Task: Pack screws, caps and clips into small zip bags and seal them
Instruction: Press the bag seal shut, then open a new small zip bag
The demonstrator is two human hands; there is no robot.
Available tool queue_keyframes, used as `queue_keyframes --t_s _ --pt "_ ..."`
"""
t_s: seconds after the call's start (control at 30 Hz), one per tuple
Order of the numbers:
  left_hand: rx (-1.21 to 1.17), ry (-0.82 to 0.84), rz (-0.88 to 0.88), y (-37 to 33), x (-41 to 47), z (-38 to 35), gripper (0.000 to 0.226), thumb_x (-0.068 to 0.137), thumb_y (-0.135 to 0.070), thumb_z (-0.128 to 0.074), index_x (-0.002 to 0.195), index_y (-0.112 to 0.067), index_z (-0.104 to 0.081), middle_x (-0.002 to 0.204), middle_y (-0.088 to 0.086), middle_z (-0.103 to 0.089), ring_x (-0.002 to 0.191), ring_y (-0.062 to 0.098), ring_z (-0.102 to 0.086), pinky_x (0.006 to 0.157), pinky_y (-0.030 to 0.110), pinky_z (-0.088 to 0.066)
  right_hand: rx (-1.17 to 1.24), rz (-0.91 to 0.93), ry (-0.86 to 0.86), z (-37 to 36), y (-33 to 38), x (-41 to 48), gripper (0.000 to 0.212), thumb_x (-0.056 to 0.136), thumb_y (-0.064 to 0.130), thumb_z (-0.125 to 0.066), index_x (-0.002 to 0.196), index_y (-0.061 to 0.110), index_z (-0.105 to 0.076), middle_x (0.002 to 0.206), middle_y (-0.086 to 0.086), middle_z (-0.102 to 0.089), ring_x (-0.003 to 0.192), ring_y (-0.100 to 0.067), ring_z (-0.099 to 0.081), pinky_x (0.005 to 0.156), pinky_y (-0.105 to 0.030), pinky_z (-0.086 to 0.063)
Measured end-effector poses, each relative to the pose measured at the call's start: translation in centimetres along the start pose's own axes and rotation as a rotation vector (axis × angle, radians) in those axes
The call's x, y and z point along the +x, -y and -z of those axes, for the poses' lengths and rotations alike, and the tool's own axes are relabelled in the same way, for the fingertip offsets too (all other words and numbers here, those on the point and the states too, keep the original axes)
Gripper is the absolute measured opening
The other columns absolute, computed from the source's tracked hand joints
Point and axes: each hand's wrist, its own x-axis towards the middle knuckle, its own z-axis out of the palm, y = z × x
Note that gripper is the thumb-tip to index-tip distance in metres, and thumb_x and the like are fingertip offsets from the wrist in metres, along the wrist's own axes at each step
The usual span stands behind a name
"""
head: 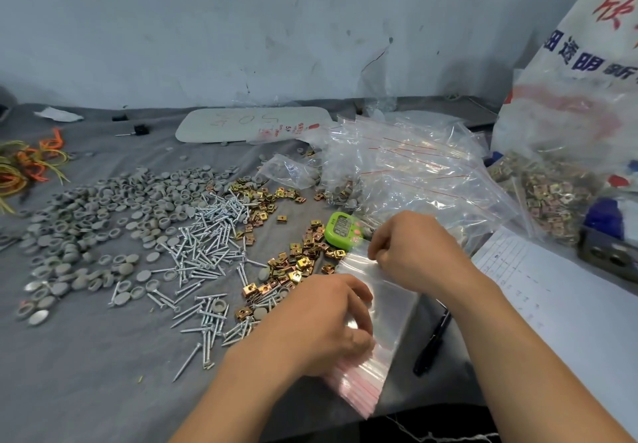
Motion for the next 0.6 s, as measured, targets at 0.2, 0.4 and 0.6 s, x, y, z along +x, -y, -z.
queue_keyframes --t_s 0.2,0.4,0.6 --pt "-0.252 -0.116 0.139 0.43 0.45 0.29 0.01 0.091 -0.026 -0.074 0.09 -0.023 -0.083 0.089 -0.012 -0.078 0.085 -0.001 -0.069 0.088 0.028 -0.056 0.198 0.002 -0.102 -0.08 0.02 0.61 0.036 0.085 0.009 -0.066 0.063 0.037 -0.074 0.075 0.017 -0.071 0.069 -0.003 -0.065 0.063 -0.022 -0.049" --pt "-0.019 0.032 0.02 0.48 -0.41 0.57 0.027 0.073 -0.037 -0.087 0.098 -0.035 -0.079 0.115 -0.027 -0.065 0.1 -0.006 -0.06 0.091 0.016 -0.049 0.188 -0.004 -0.026 -0.17 0.15 0.59 0.045 0.076 -0.006 -0.058 0.056 0.032 -0.073 0.058 0.016 -0.068 0.059 0.002 -0.062 0.049 -0.011 -0.042" --pt "-0.004 0.013 -0.039 0.66 -0.21 0.9 0.012 0.081 -0.023 -0.079 0.088 -0.03 -0.084 0.119 -0.023 -0.065 0.103 -0.007 -0.055 0.073 -0.002 -0.035 0.092 0.032 0.096 -0.48 -0.14 0.63 0.033 0.075 0.0 -0.068 0.057 0.027 -0.073 0.055 0.019 -0.067 0.058 0.001 -0.063 0.049 -0.014 -0.044"
